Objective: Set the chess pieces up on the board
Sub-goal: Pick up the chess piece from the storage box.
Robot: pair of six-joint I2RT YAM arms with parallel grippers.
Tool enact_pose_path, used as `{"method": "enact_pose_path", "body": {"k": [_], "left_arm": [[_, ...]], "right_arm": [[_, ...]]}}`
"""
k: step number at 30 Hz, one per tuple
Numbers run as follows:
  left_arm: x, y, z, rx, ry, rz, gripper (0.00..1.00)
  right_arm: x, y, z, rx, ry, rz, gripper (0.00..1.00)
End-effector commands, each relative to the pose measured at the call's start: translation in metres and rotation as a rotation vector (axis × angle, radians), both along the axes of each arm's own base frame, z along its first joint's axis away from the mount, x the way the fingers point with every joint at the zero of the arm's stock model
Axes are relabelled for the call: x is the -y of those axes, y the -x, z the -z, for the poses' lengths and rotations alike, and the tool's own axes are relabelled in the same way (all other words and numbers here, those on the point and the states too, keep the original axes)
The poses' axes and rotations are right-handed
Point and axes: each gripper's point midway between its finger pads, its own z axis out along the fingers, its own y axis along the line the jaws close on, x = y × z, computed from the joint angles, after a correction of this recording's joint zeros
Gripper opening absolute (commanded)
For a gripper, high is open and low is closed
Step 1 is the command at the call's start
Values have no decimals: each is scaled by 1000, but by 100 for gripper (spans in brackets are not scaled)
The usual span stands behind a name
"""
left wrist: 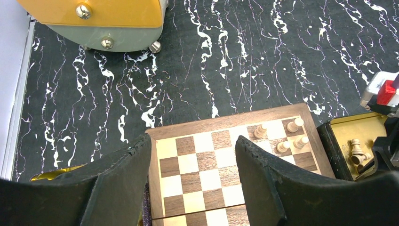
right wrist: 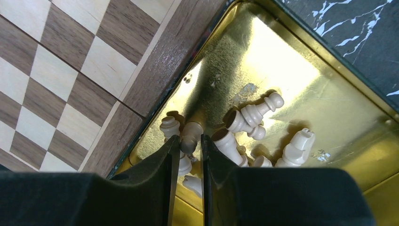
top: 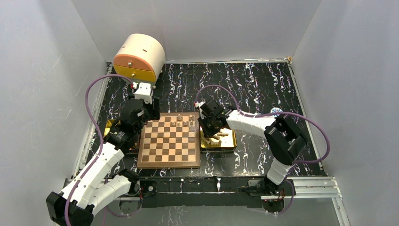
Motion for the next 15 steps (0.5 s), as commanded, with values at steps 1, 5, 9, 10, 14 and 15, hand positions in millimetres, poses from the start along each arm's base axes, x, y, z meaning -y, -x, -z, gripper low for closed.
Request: {"method": "enact_pose_path", "body": {"k": [1,5,9,10,14,15], "left_arm": [[1,0,-7,30,22,2,64],[0,0,-8,34,23,-1,64],[-1,0,-8,36,23,-4,64],[-1,0,-8,35,23,-4,64],[-2,1,-10,38,21,-6,64],[-2,1,-9,37,21,-6,64]], "right_arm": [[-10,-8,-4,17,-23,11,29],[-10,-12,-13,43,-28,17,19],[-6,-19,-30,83,-18,41,19],[-6,-19,-35,85,-18,47,19],[-5,-22,-50,82,-11,84,19],[-5,-23,-53,82,-12,91,19]]}}
